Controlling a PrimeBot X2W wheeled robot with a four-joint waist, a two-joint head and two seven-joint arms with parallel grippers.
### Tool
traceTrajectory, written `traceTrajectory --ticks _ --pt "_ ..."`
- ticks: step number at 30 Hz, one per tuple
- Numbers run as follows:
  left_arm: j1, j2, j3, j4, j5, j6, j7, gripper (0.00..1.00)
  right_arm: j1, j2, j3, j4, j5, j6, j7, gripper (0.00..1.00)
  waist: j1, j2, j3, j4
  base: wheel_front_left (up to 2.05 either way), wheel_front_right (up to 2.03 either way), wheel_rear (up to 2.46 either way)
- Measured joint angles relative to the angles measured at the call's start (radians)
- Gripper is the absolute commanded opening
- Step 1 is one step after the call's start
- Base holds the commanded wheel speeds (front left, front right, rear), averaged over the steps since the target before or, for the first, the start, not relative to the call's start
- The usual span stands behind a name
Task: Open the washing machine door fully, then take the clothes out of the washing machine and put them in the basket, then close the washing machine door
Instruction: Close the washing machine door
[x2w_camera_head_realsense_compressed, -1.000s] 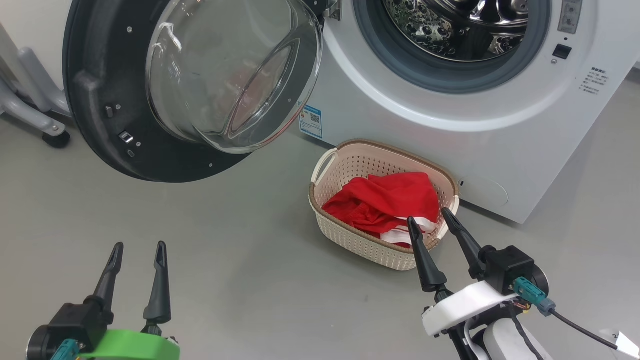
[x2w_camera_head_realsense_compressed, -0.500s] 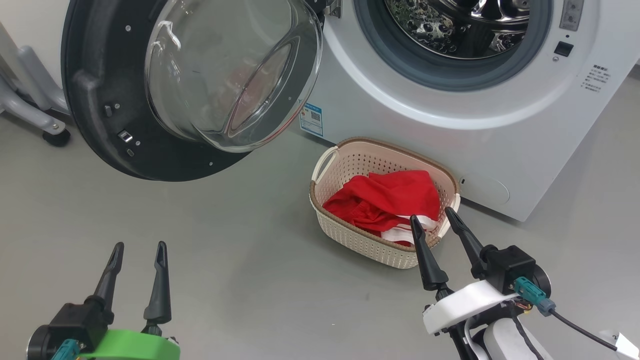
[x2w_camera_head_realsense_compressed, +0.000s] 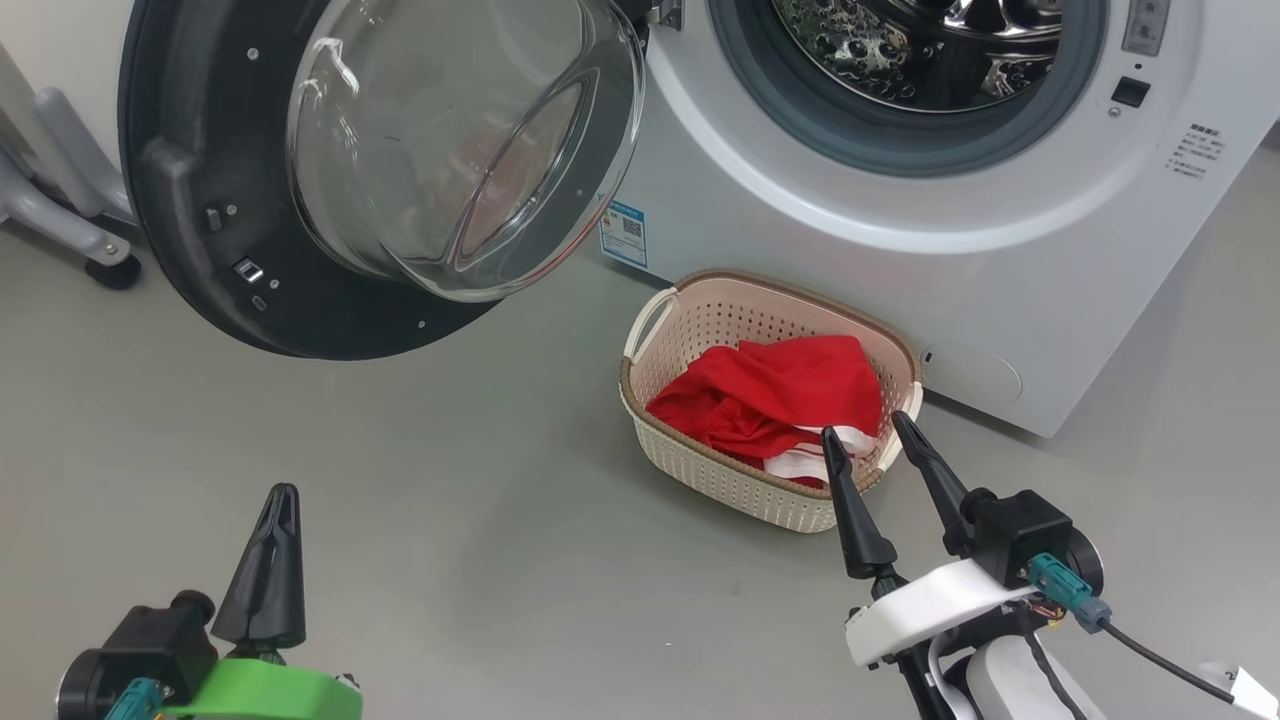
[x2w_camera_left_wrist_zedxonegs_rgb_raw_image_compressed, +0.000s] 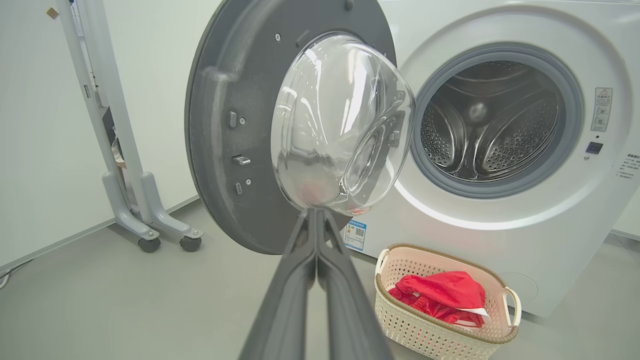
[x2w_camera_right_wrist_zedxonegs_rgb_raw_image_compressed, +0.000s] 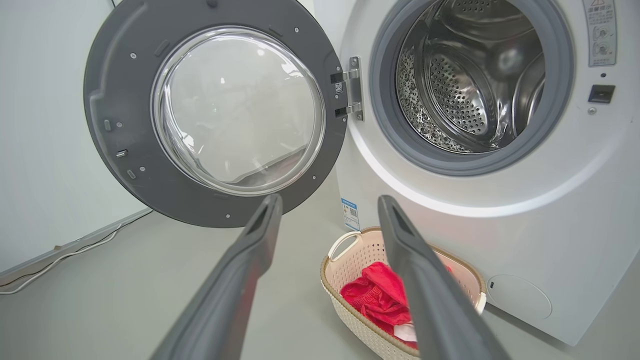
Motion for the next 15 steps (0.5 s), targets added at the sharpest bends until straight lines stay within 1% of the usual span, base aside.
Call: traceTrajectory --ticks 2,6,10,15 --pt "0.0 0.0 0.0 -0.001 0.0 0.0 0.0 0.0 0.0 0.0 0.0 0.0 -0.004 -0.007 0.0 1.0 0.0 0.0 0.007 0.0 0.0 0.0 0.0" --pt "-0.002 0.008 0.006 -0.025 0.0 0.0 0.0 0.0 0.0 -0.001 0.002 -0.001 -0.016 -0.009 0.0 1.0 0.0 0.0 0.024 0.001 0.0 0.0 0.0" --pt "-0.021 0.043 0.052 -0.08 -0.002 0.0 0.0 0.0 0.0 -0.001 0.018 -0.001 -0.029 -0.009 0.0 1.0 0.0 0.0 0.047 -0.007 0.0 0.0 0.0" --pt "-0.109 0.111 0.136 -0.137 -0.046 0.0 -0.002 0.0 -0.003 -0.006 0.029 0.001 -0.048 -0.009 0.0 1.0 0.0 0.0 0.084 -0.027 0.0 0.0 0.0"
